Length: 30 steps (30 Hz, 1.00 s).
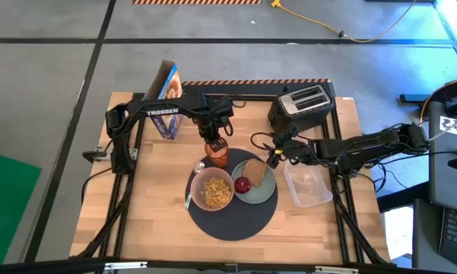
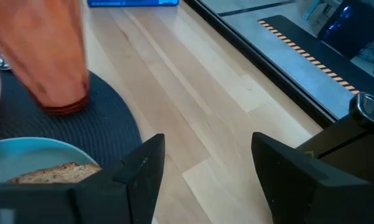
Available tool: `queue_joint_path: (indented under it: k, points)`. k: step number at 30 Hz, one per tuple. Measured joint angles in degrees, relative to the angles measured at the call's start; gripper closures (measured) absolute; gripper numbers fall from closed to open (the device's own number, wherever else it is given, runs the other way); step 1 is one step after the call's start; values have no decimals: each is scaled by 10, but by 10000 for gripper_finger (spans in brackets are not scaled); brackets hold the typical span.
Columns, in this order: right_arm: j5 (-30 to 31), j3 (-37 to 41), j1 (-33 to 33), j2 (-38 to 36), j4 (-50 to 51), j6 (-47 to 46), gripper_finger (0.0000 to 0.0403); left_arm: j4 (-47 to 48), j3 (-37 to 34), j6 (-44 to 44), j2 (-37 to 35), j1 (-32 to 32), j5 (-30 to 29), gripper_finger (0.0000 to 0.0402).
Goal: Arrange a breakfast setting
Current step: Put the orange cup on the blue placemat to the top of the orange bowl, then return to Home Position
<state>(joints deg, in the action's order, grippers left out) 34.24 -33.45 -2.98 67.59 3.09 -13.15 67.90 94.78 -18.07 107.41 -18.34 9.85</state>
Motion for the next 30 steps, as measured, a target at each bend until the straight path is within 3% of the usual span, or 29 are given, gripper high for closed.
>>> queue_joint_path:
  k: [9,22,30]
  points:
    - [1,0,0,0,0,0,173,2,0,36,-1,29,-15,349]
    - [-4,0,0,0,-2,-9,173,3,0,48,-6,22,-20,285]
    - [-15,0,0,0,-34,-16,173,-7,0,73,-85,11,-110,259]
